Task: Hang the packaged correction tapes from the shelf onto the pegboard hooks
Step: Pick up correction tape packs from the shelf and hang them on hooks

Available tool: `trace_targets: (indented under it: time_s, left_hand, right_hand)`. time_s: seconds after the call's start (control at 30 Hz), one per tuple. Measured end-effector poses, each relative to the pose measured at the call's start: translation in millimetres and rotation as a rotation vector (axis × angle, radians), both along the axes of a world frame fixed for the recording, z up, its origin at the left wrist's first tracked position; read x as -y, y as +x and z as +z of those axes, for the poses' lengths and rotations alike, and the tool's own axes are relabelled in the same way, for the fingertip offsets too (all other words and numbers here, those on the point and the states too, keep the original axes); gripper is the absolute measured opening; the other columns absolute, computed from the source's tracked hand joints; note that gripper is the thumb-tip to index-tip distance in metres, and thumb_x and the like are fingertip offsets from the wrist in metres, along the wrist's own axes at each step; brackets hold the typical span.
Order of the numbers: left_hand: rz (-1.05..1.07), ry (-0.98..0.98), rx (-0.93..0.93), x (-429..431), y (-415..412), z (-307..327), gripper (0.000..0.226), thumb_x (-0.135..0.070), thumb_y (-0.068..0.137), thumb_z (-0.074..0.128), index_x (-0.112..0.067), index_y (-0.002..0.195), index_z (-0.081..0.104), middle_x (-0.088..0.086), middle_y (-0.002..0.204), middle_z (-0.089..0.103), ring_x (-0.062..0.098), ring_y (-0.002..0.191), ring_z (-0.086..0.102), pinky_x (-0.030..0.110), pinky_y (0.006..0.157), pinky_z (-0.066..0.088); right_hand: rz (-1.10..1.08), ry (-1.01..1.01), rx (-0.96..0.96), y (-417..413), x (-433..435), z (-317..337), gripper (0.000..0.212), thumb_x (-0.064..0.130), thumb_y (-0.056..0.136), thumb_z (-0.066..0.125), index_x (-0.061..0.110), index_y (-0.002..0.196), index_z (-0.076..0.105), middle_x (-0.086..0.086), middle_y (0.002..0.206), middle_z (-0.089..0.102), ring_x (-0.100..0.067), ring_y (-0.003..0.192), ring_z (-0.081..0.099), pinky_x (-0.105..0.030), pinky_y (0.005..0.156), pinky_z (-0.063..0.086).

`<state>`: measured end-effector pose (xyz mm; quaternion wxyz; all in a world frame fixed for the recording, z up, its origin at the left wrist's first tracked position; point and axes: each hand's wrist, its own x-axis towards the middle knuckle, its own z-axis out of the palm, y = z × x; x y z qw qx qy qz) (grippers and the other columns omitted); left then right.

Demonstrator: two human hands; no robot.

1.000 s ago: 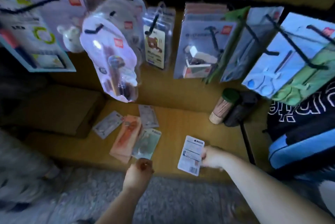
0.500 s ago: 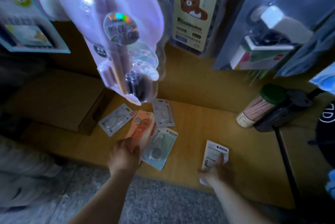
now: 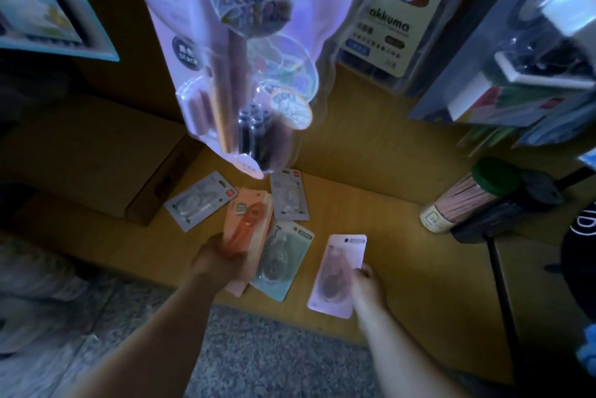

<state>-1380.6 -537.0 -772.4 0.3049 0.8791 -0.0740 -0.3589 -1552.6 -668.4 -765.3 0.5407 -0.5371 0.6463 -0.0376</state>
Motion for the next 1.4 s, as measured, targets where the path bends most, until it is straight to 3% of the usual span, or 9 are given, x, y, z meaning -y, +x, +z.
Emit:
trace_targets:
  time_s: [0.13,0.37,0.5,0.63,0.77,1.0,1.17,1.27,1.4]
  left_hand:
    - [-0.004,0.013,0.020,-1,-3,-4,0.055,-0.014,0.076,0.065,-0.009,0.128,0.048,0.018,0.124,0.058,0.036,0.111,0.056,0.036,0.093,0.046]
    - [-0.005,-0.063,-0.043,10,-21,-7,0.053,0.004,0.076,0.057,-0.003,0.127,0.046,0.016,0.127,0.053,0.035,0.117,0.051,0.033,0.091,0.043]
    - [0.113,-0.173,-0.341,13,-18,7,0.041,0.026,0.063,0.062,0.009,0.100,0.058,0.019,0.091,0.062,0.027,0.089,0.052,0.023,0.064,0.044]
    - [0.226,-0.258,-0.397,18,-27,7,0.059,-0.033,0.060,0.075,-0.001,0.107,0.061,0.010,0.086,0.067,0.021,0.073,0.057,0.023,0.056,0.043]
    - [0.246,-0.312,-0.383,15,-32,7,0.042,-0.016,0.057,0.078,-0.003,0.096,0.065,0.016,0.098,0.067,0.028,0.089,0.061,0.027,0.069,0.049]
    - [0.131,-0.308,-0.177,18,-46,15,0.043,-0.013,0.065,0.076,-0.011,0.100,0.052,0.005,0.092,0.060,0.030,0.098,0.058,0.031,0.077,0.042]
    - [0.110,-0.297,-0.239,13,-48,17,0.077,-0.032,0.042,0.073,-0.013,0.113,0.052,0.005,0.100,0.064,0.028,0.100,0.060,0.038,0.086,0.051]
    - [0.151,-0.329,-0.218,9,-49,22,0.100,-0.040,0.029,0.068,-0.014,0.123,0.046,0.008,0.110,0.063,0.030,0.104,0.059,0.045,0.092,0.049]
    - [0.163,-0.418,-0.169,4,-56,35,0.082,-0.023,0.060,0.080,-0.014,0.130,0.039,0.001,0.107,0.059,0.020,0.100,0.056,0.033,0.088,0.046]
  right_hand:
    - [-0.092,0.231,0.130,2,-2,-3,0.023,0.003,0.095,0.034,0.007,0.112,0.049,-0.016,0.109,0.056,-0.029,0.100,0.055,-0.027,0.061,0.042]
    - [-0.028,0.147,0.154,11,0,-7,0.045,0.030,0.086,0.060,0.008,0.125,0.055,-0.013,0.128,0.059,-0.030,0.120,0.054,-0.040,0.102,0.044]
    - [-0.004,0.246,0.220,10,2,-4,0.029,0.020,0.087,0.059,0.008,0.113,0.057,-0.010,0.116,0.060,-0.023,0.111,0.056,-0.032,0.084,0.050]
    - [0.024,0.298,0.234,9,-2,-9,0.037,0.013,0.087,0.058,0.002,0.122,0.054,-0.017,0.125,0.058,-0.028,0.114,0.056,-0.033,0.090,0.046]
    - [-0.015,0.364,0.300,12,-6,-14,0.043,0.021,0.087,0.060,0.003,0.126,0.053,-0.012,0.129,0.056,-0.027,0.122,0.053,-0.037,0.108,0.039]
    - [-0.048,0.298,0.343,9,-7,-16,0.046,0.016,0.082,0.065,0.001,0.125,0.053,-0.013,0.125,0.059,-0.028,0.118,0.055,-0.036,0.103,0.042]
    - [-0.015,0.213,0.343,8,-8,-7,0.032,0.005,0.081,0.065,-0.004,0.112,0.062,0.000,0.070,0.067,-0.007,0.061,0.063,-0.011,0.051,0.048]
    - [-0.007,0.192,0.380,7,-9,0,0.038,0.005,0.082,0.063,0.003,0.119,0.059,0.001,0.080,0.065,-0.008,0.072,0.060,-0.017,0.068,0.045]
    - [0.008,0.134,0.398,5,-8,17,0.034,0.008,0.078,0.068,0.002,0.111,0.063,-0.009,0.094,0.066,-0.021,0.086,0.061,-0.023,0.067,0.044]
